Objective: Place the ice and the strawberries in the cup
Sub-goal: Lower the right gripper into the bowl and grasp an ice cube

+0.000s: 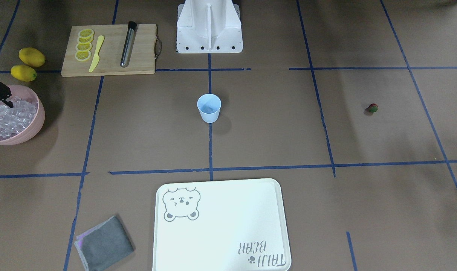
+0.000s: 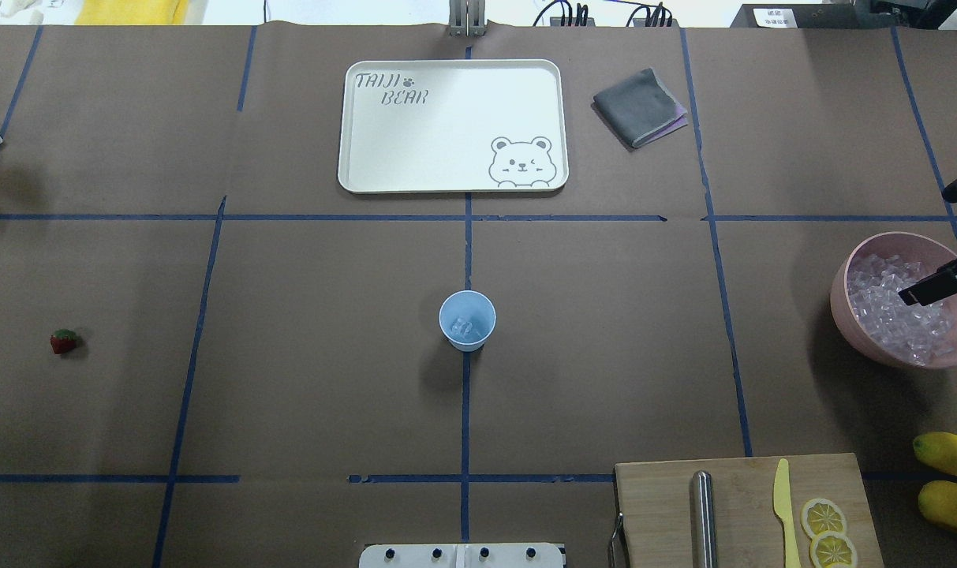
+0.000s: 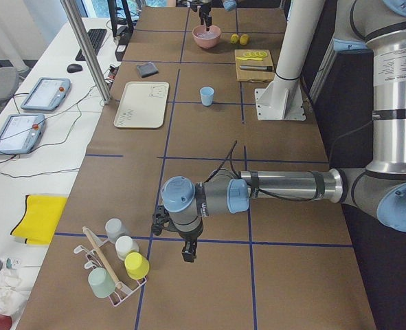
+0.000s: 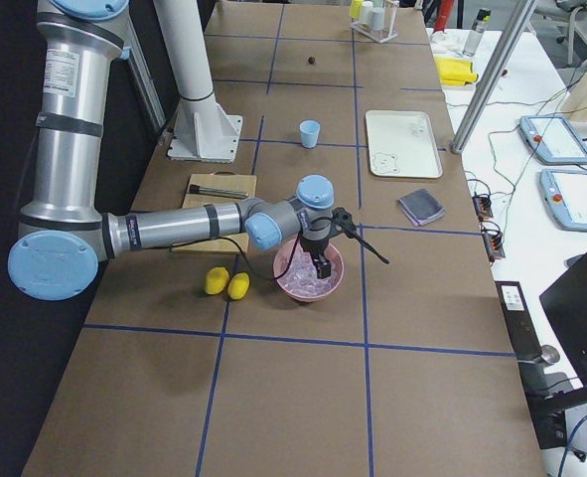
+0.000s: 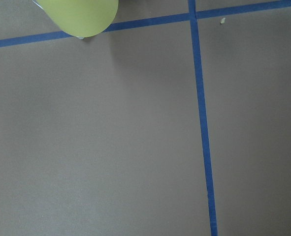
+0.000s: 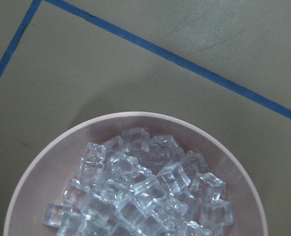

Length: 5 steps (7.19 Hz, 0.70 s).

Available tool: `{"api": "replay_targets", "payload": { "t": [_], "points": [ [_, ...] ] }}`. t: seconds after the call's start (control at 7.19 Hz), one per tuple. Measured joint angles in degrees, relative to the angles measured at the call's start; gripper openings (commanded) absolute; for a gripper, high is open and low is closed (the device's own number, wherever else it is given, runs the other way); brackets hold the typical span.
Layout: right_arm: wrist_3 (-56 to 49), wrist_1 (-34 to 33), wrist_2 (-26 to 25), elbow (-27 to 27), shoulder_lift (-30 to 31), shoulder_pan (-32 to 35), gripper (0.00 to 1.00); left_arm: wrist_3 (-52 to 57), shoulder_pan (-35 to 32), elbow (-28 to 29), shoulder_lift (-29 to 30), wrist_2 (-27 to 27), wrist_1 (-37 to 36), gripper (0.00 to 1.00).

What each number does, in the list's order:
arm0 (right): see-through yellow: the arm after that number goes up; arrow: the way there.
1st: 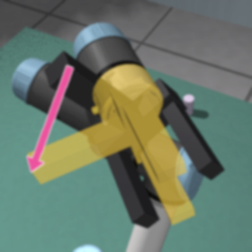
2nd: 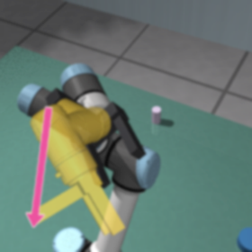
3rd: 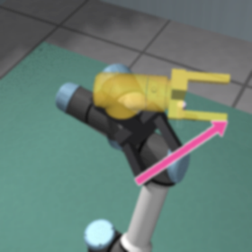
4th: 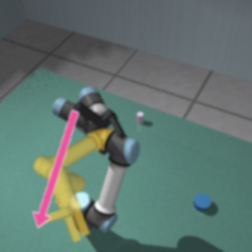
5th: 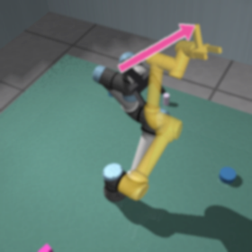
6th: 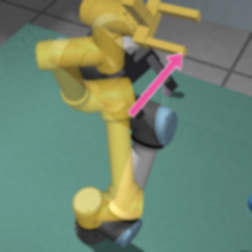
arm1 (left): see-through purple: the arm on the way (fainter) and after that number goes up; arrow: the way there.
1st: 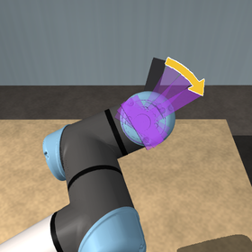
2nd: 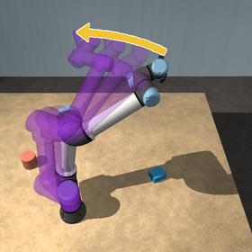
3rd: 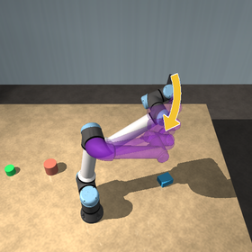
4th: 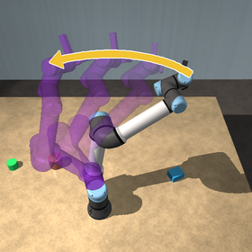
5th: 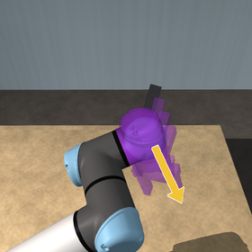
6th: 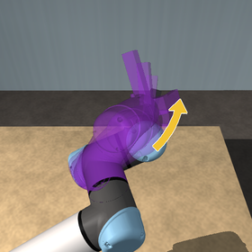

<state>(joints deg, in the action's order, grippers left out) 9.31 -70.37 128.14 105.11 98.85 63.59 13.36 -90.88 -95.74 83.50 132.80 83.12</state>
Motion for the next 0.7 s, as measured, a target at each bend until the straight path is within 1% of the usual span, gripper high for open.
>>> {"api": "replay_targets", "payload": {
  "t": [0.7],
  "points": [
    [-0.37,-0.02,-0.43,-1.84,0.36,-1.84,0.91,0.00,0.00,0.09,0.00,0.00,-0.04,1.00]
  ]
}}
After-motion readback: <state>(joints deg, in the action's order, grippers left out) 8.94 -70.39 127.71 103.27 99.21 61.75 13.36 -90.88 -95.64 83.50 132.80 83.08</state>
